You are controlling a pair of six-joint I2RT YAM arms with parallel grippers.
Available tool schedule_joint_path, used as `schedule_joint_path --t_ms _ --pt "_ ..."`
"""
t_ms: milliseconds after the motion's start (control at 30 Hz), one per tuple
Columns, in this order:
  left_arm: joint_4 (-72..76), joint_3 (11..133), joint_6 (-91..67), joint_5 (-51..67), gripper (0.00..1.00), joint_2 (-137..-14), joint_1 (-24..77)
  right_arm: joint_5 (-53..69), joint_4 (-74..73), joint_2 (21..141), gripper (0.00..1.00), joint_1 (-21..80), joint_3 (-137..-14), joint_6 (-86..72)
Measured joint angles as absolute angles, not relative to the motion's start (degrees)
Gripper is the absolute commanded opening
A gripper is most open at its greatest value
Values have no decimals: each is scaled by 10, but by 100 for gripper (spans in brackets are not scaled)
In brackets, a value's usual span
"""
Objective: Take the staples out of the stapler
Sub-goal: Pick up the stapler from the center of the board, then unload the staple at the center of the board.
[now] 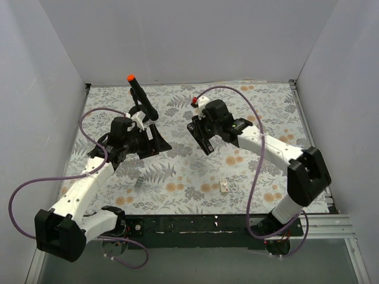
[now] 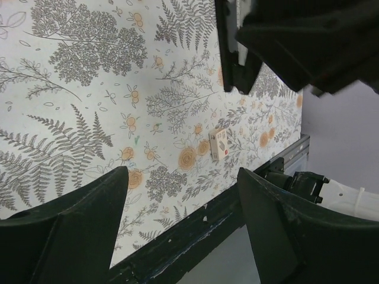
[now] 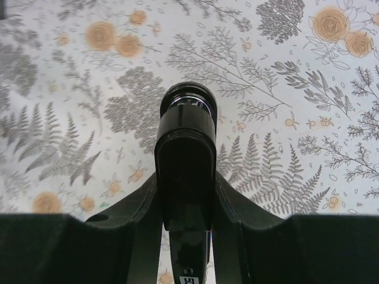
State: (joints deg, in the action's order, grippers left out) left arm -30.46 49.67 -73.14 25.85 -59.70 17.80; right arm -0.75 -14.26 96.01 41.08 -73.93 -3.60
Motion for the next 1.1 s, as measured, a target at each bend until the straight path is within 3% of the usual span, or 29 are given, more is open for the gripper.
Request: schedule_joint_path --t_ms 267,367,600,900,1100 --pt "-226 507 -754 318 74 -661 178 65 -106 804 1 430 -630 -53" --pt "-183 506 -764 339 73 -670 178 84 -100 799 1 439 -629 -63" --pt "-100 499 -789 361 52 -690 178 100 -99 800 1 465 -633 -77" --pt "-84 491 -791 349 51 -703 179 98 -88 800 1 482 -633 -94" --pt "-76 483 -792 346 41 -722 185 95 -87 815 1 490 -642 -99"
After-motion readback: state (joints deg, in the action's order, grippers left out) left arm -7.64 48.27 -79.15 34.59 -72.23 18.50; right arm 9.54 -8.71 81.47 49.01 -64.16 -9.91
